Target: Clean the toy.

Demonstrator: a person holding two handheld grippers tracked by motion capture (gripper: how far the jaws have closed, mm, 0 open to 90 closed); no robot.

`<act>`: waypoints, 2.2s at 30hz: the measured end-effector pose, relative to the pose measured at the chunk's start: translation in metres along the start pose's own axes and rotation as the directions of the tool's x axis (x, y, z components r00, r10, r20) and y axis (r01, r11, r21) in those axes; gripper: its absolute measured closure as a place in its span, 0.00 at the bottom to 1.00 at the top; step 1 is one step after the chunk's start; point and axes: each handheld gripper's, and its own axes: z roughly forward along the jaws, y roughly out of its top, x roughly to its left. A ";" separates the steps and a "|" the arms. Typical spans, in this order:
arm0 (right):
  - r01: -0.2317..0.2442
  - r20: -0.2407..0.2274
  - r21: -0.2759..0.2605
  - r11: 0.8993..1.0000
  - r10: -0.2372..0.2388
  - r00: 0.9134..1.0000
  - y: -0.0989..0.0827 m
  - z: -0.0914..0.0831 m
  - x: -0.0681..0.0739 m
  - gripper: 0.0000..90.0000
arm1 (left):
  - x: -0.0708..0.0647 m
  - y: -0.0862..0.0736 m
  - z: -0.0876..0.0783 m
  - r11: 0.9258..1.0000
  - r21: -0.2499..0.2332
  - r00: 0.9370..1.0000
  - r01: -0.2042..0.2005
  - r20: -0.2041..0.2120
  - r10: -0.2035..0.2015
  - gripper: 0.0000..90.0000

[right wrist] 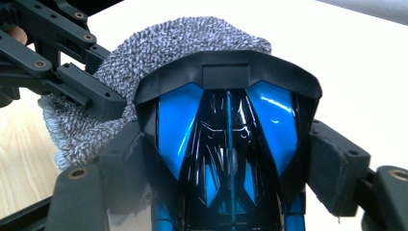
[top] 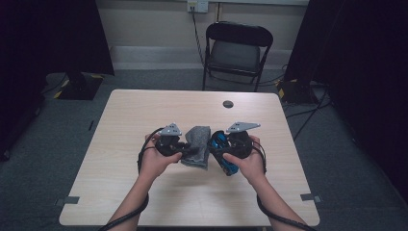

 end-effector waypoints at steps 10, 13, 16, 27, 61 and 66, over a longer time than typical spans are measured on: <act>0.004 -0.009 0.010 1.000 -0.004 1.000 -0.003 0.002 0.002 0.28 | -0.002 -0.001 0.002 1.000 -0.009 1.000 -0.003 0.011 0.003 0.82; 0.004 -0.013 0.010 1.000 -0.004 1.000 -0.004 0.004 0.004 0.28 | -0.003 -0.002 0.005 1.000 0.001 1.000 -0.005 0.014 0.005 0.82; 0.012 -0.010 0.011 1.000 -0.012 1.000 -0.002 0.005 0.006 0.28 | -0.004 -0.003 0.007 1.000 0.003 1.000 -0.002 0.015 0.002 0.82; 0.024 -0.002 0.012 1.000 -0.024 1.000 0.003 0.008 0.010 0.28 | -0.005 -0.005 0.009 1.000 0.013 1.000 -0.004 0.016 0.004 0.82; -0.002 0.002 -0.017 1.000 0.002 1.000 0.016 0.010 0.010 0.28 | -0.013 -0.008 0.022 0.999 0.036 0.999 -0.013 0.052 0.011 0.82; 0.001 -0.002 -0.024 1.000 -0.001 1.000 0.022 0.009 0.013 0.28 | -0.017 -0.009 0.028 0.999 0.044 0.997 -0.021 0.070 0.018 0.82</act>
